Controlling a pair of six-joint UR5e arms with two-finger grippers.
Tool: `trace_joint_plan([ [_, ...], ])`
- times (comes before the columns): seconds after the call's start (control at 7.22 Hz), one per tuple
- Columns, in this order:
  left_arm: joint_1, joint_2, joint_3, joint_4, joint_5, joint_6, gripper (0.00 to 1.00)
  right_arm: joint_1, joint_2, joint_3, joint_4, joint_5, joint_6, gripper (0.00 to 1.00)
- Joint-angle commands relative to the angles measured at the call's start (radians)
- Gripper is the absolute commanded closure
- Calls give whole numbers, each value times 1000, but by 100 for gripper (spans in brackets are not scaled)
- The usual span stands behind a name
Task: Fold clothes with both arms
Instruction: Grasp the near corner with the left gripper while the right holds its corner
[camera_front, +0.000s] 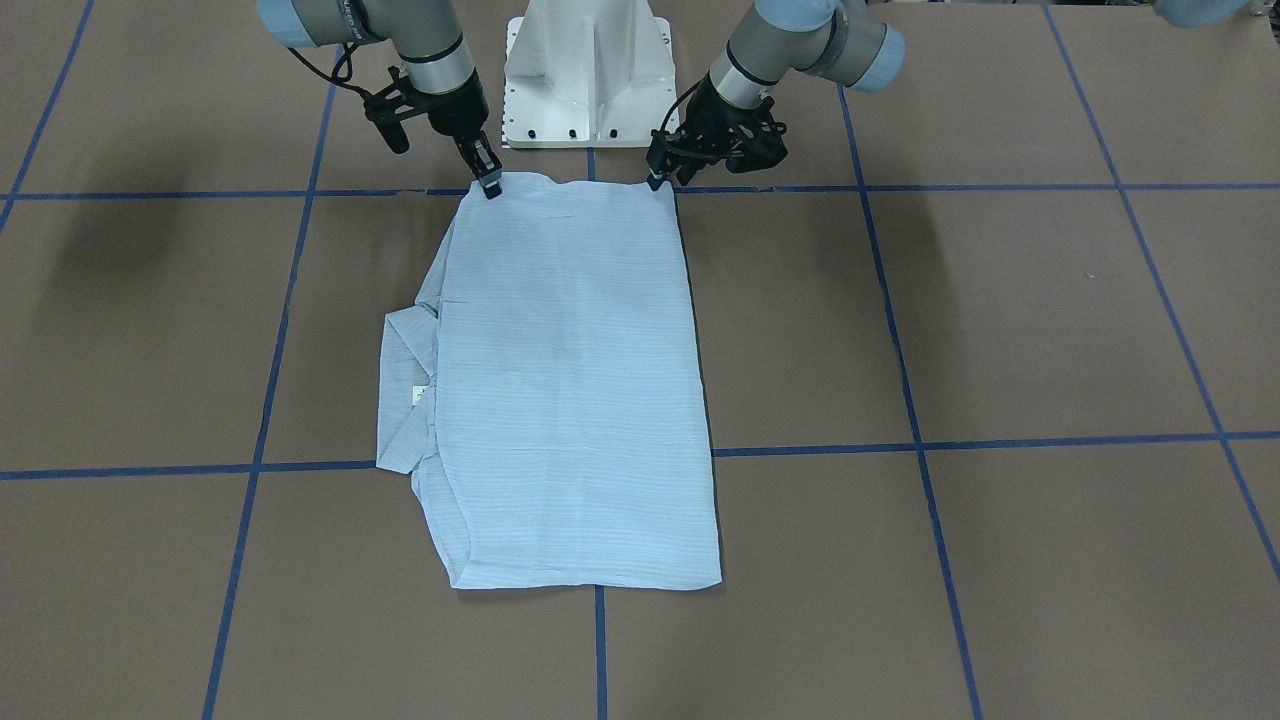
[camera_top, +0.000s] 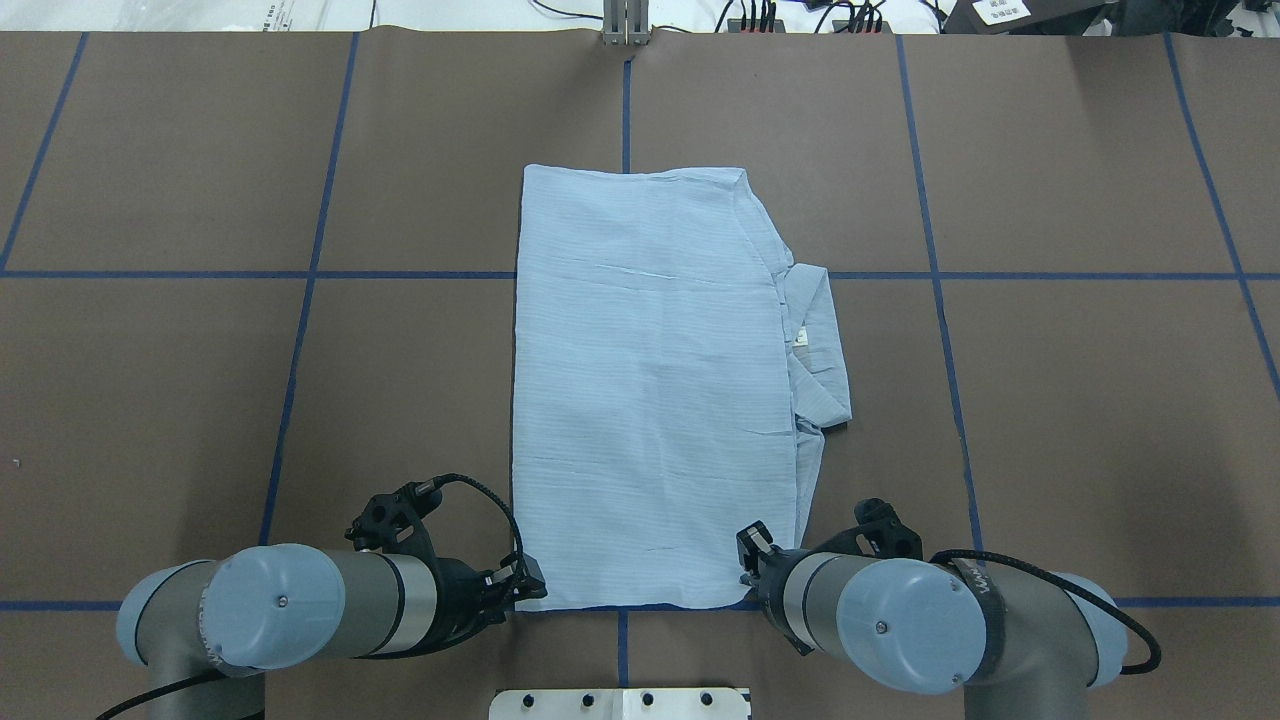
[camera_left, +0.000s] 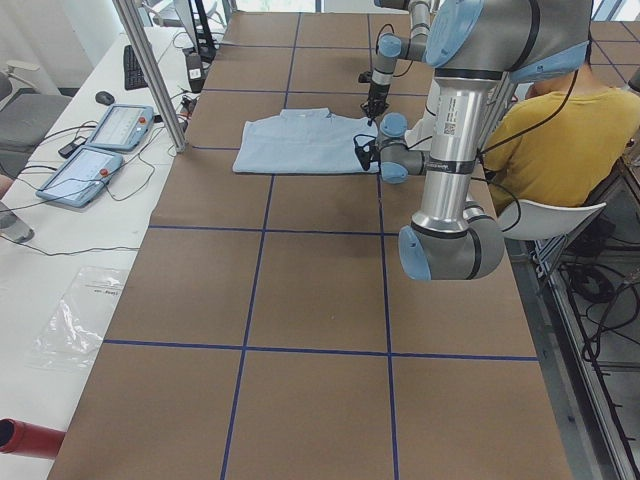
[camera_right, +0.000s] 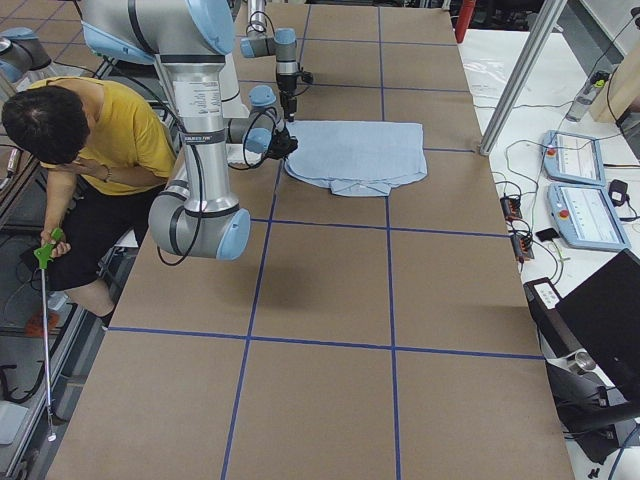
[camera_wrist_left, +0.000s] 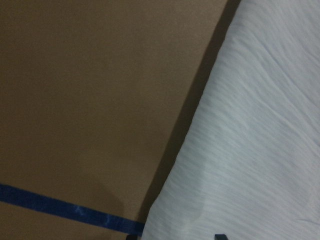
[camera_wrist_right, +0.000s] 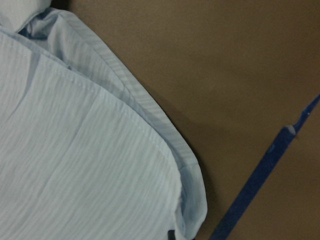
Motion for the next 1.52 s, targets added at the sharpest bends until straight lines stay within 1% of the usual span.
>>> trace_joint_plan([
  [0.0,1,-2,3,6,18,3,40,1,-1,0,0,0,0,100],
  [0.42,1,-7,18,6,23,3,46,1,-2,2,0,-2,0,100],
  [0.55,1,-10,18,6,23,3,60,1,-2,2,0,0,0,100],
  [0.69,1,-11,16,6,23,2,98,1,-2,2,0,-1,0,100],
  [0.83,1,-11,15,6,23,2,100,1,-2,3,0,0,0,100],
  [1.25,1,-22,1,8,21,-9,100,2,-4,3,0,-2,0,100],
  [1.38,1,-22,-11,8,21,-11,100,4,-4,17,-2,-2,0,100],
])
